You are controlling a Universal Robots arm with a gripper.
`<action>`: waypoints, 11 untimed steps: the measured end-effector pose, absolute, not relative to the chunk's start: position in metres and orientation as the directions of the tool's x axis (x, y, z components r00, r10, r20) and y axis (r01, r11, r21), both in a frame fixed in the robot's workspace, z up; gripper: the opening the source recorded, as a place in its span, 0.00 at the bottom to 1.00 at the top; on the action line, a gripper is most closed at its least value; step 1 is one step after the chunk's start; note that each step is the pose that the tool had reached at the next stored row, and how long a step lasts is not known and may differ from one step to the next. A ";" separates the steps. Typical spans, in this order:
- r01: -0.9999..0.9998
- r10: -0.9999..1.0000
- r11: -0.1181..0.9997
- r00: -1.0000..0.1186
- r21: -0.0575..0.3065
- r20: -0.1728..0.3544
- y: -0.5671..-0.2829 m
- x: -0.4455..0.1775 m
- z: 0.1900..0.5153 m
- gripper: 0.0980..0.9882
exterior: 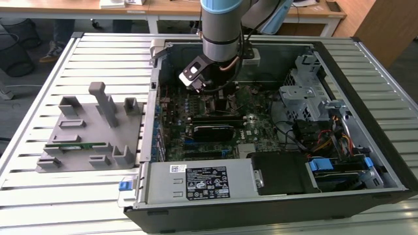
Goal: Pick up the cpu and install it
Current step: 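Place the cpu into insertion slot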
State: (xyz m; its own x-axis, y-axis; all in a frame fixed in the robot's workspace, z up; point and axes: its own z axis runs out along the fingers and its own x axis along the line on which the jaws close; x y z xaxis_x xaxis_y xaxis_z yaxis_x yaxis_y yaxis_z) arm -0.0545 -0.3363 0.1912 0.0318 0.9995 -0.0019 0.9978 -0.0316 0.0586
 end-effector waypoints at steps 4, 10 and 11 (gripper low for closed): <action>0.998 0.999 -0.032 0.032 0.059 -0.002 -0.336 -0.055 0.192 0.59; 0.998 0.999 -0.032 0.032 0.059 -0.001 -0.336 -0.055 0.195 0.58; 0.998 0.999 -0.032 0.032 0.058 -0.001 -0.336 -0.055 0.196 0.50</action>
